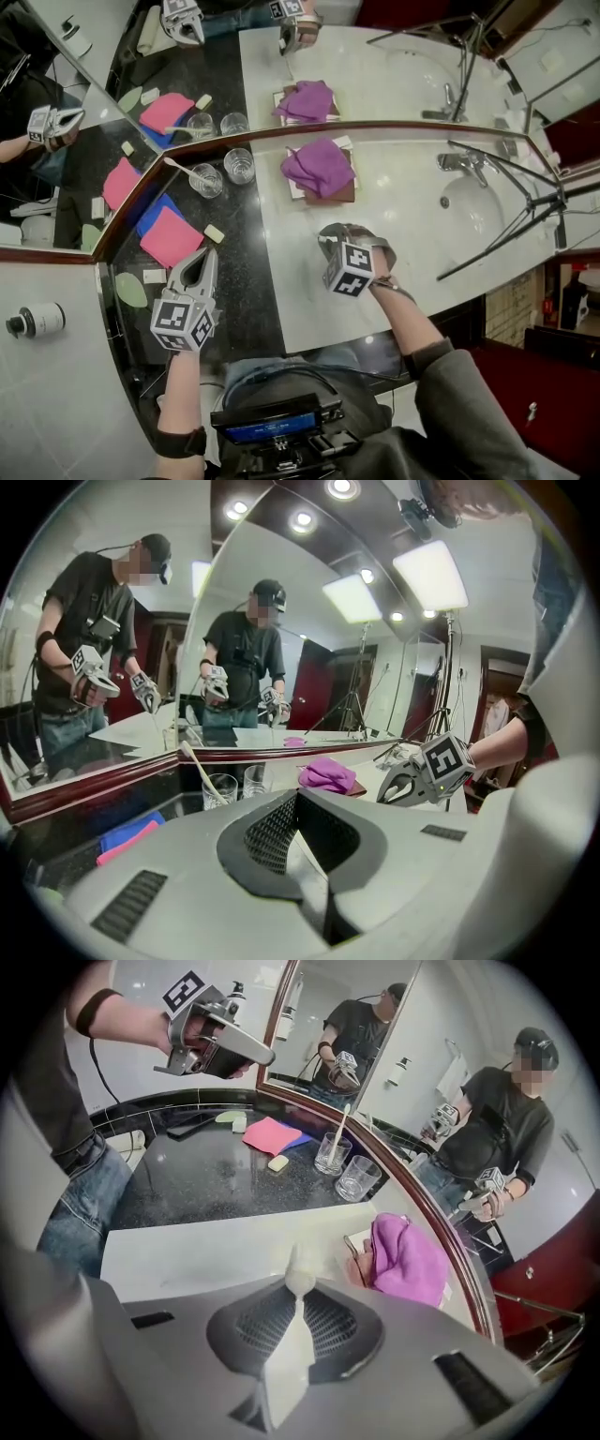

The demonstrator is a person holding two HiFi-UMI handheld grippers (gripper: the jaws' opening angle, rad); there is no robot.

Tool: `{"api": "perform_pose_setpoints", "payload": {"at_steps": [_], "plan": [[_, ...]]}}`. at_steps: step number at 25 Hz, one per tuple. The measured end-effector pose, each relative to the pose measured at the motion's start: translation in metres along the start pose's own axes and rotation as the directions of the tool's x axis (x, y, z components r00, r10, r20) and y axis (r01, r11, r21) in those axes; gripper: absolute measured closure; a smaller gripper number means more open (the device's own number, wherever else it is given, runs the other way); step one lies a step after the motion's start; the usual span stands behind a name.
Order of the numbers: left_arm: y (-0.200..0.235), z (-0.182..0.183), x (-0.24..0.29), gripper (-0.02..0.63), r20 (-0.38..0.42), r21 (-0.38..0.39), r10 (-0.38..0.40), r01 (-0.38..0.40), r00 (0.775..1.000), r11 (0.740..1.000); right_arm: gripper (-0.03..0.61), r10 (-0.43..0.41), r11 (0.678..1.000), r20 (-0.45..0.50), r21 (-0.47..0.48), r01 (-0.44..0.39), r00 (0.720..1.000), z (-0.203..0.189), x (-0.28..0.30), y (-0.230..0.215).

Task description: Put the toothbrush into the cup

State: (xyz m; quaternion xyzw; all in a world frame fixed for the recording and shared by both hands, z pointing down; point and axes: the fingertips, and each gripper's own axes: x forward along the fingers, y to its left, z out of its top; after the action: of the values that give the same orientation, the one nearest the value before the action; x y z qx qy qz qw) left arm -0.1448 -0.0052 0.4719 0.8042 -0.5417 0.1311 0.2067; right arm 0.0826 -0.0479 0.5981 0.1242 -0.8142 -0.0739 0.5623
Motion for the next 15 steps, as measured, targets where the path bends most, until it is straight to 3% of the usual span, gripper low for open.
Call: {"api": "perform_pose_setpoints", "payload": {"at_steps": [9, 15], "plan": [[0.010, -0.001, -0.009, 0.614, -0.010, 0.000, 0.019, -0.019, 1.000, 1.000, 0.532, 0.032, 0.993, 0.002, -0.111, -0.032, 0.999, 0.036, 0.039, 0.012], [0.022, -0.010, -0.019, 0.614, -0.016, -0.002, 0.046, -0.046, 0.999, 0.999, 0.532, 0.077, 0.991, -0.008, -0.111, -0.077, 0.997, 0.047, 0.066, 0.020]]}}
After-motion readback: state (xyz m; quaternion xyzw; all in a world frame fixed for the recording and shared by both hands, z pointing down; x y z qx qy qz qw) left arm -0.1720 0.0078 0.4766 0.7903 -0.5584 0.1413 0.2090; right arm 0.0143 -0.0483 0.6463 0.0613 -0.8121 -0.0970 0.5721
